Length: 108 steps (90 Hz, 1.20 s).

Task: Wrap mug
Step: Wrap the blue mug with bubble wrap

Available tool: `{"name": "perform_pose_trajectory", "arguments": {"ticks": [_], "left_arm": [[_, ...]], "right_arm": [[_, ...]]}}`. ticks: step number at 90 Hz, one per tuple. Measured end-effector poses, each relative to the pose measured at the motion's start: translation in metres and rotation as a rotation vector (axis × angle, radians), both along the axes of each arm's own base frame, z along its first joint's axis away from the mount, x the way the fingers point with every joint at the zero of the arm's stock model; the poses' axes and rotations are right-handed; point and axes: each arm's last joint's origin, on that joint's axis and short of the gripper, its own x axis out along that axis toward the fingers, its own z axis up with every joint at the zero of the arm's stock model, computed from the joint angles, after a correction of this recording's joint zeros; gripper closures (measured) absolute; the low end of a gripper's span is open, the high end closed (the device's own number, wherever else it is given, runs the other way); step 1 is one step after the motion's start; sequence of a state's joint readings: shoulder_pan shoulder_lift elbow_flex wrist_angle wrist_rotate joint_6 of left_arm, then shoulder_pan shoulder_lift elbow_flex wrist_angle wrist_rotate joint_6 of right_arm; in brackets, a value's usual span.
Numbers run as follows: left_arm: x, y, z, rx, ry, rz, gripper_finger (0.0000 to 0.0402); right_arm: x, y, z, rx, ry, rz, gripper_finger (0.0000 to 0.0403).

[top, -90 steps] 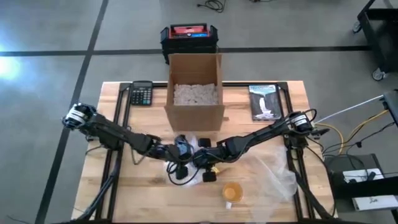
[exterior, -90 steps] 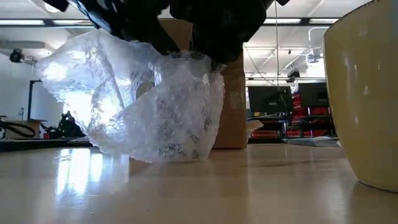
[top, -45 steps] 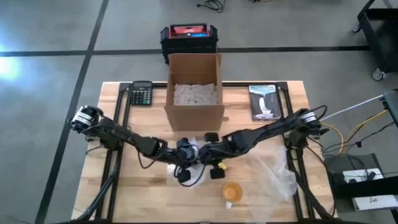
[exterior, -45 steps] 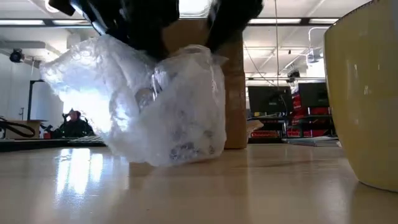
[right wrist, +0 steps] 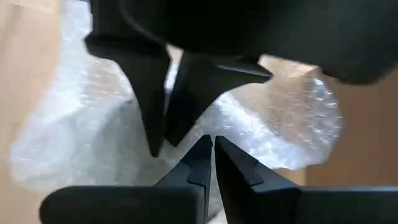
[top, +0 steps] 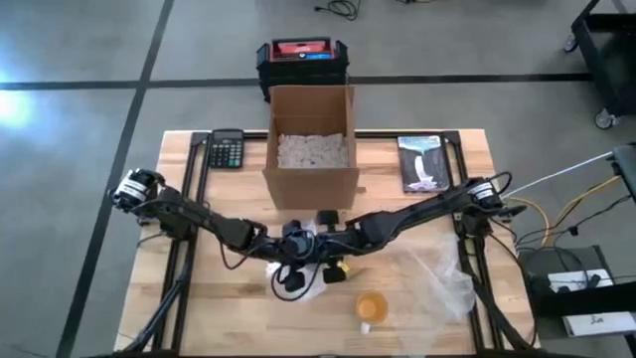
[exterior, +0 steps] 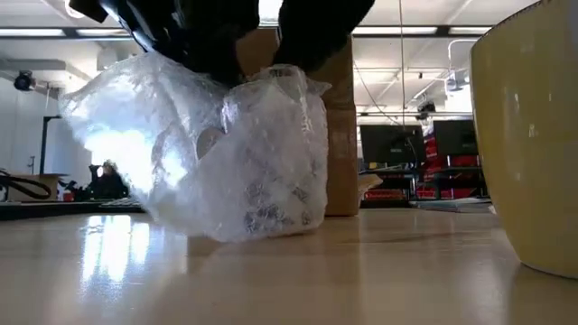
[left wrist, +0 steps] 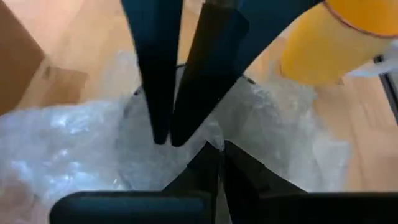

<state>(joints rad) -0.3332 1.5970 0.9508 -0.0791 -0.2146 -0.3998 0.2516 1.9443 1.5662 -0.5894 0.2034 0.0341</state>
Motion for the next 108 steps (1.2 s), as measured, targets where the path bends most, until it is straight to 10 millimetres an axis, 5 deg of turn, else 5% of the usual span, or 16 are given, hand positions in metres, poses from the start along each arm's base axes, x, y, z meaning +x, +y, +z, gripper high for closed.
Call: {"name": "perform_pose_trajectory", "arguments": {"ticks": [13, 47, 66, 90, 108], "left_arm": [[-0.005, 0.001, 0.005, 0.003, 0.006, -0.006, 0.04], [-0.016, 0.006, 0.038, -0.023, -0.089, 0.007, 0.0388], [-0.019, 0.007, 0.042, 0.005, -0.096, -0.025, 0.0312], [-0.054, 0.018, 0.088, 0.031, 0.025, 0.011, 0.0241], [-0.093, 0.024, 0.058, 0.043, 0.325, 0.128, 0.0266]], "right_arm": [[-0.002, 0.003, -0.018, 0.0, 0.051, -0.022, 0.0396], [-0.001, 0.004, -0.025, 0.013, 0.051, -0.036, 0.0396], [0.0, 0.004, -0.026, 0.017, 0.045, -0.036, 0.0396], [0.0, 0.004, -0.026, 0.02, 0.041, -0.038, 0.0396], [0.0, 0.004, -0.026, 0.02, 0.041, -0.04, 0.0396]]}}
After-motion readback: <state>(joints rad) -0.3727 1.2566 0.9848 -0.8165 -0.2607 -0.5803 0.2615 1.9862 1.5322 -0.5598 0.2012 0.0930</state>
